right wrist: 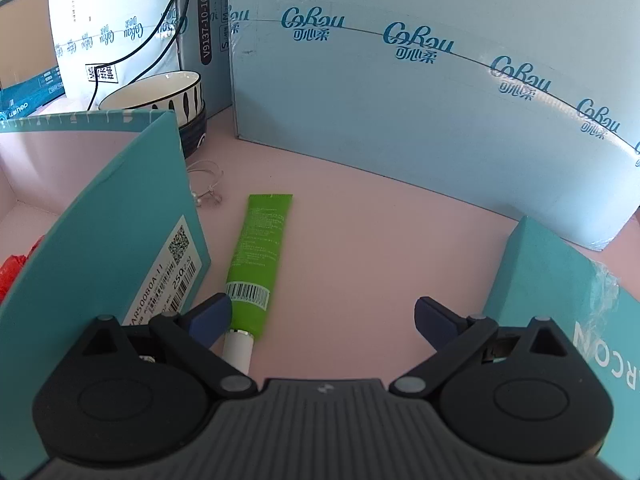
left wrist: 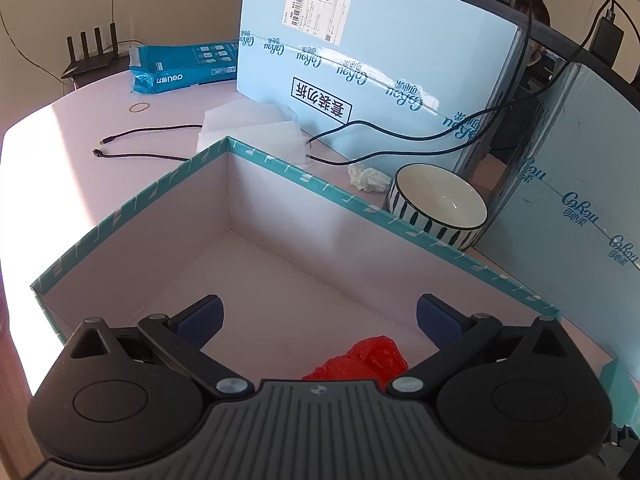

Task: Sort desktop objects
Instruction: 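Lower the open right gripper over the green tube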

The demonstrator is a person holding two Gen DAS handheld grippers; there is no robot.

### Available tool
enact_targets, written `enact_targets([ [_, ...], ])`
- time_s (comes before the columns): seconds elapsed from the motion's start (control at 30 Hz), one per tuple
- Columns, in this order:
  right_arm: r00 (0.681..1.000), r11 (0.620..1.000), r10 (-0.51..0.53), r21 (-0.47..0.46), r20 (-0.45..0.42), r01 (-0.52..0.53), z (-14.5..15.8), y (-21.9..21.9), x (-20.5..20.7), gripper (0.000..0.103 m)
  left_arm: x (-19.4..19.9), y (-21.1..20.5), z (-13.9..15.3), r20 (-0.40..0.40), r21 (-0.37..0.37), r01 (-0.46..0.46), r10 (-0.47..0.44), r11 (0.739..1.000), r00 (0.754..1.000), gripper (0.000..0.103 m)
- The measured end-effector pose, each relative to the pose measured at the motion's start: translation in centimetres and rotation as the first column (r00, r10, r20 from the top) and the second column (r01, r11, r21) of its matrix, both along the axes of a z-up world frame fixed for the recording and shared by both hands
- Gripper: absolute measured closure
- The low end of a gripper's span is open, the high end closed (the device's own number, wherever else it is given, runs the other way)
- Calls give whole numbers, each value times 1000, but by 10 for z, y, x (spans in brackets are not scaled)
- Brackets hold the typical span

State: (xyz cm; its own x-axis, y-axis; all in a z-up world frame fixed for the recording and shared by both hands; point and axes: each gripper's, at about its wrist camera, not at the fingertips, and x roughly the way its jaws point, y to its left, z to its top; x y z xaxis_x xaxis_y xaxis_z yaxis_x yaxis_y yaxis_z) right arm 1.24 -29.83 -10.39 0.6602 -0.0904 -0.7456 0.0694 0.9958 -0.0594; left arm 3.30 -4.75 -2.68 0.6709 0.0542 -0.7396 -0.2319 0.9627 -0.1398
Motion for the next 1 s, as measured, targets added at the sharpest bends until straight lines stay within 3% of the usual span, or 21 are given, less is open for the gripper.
enact_targets([
  [0.33, 995, 996, 88, 19, 43, -89, -8, -4, 2, 4, 0, -1, 2, -7, 29, -9, 9, 1000, 1000, 0],
  [0.73, 996, 996, 82, 28, 29, -82, -8, -11, 21, 3, -14, 2, 6, -17, 59, -16, 17, 998, 1000, 0],
  [1.0, 991, 986, 128, 102, 39, -132, -15, -23, 30, 3, -28, 9, 5, -26, 65, -56, 58, 996, 998, 0],
])
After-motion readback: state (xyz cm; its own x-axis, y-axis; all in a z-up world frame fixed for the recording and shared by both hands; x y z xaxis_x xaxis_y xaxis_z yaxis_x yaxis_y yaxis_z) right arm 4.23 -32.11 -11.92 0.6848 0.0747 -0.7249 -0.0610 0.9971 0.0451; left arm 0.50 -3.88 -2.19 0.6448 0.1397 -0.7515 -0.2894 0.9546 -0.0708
